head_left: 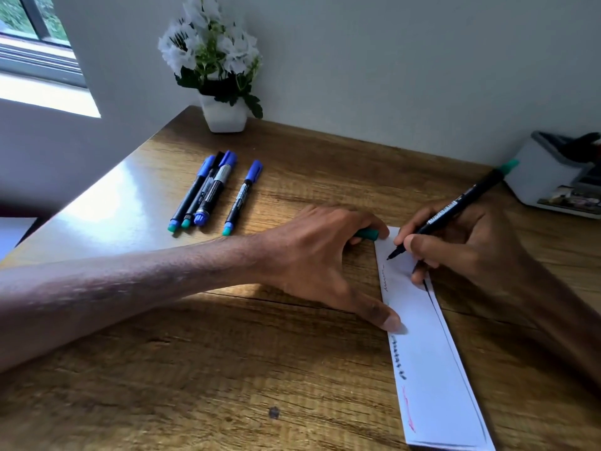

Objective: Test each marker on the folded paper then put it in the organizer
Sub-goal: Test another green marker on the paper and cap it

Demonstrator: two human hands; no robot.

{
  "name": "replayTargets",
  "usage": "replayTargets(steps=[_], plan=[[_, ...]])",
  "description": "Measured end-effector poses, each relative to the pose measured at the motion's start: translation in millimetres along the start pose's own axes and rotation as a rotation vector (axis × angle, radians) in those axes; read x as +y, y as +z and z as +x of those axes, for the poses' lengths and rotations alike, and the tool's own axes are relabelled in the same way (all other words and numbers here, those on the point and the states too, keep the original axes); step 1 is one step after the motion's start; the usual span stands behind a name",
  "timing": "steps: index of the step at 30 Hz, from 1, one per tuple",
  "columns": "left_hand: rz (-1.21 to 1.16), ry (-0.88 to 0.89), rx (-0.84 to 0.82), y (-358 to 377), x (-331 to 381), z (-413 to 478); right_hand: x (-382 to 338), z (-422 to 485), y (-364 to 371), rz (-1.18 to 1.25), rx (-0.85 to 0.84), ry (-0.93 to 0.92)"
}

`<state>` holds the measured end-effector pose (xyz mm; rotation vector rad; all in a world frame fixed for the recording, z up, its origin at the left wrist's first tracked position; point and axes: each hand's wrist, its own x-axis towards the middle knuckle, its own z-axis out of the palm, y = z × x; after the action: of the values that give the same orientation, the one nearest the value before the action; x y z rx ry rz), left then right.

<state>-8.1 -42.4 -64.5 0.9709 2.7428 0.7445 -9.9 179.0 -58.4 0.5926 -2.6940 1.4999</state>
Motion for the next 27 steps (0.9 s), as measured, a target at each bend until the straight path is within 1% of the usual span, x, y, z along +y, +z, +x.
replayTargets(steps=[5, 15, 27], plan=[[0.004, -0.001, -0.004, 0.7, -0.8, 1.2, 1.9, -1.1, -1.0, -0.013, 0.006, -0.037], [-0.013, 0.009, -0.01, 1.5, -1.2, 1.9, 2.3, -0.8, 0.4, -0.114, -0.026, -0.034], [-0.007, 0.03, 0.002, 1.0, -1.2, 1.7, 2.5, -0.6, -0.5, -0.112, -0.029, -0.036]])
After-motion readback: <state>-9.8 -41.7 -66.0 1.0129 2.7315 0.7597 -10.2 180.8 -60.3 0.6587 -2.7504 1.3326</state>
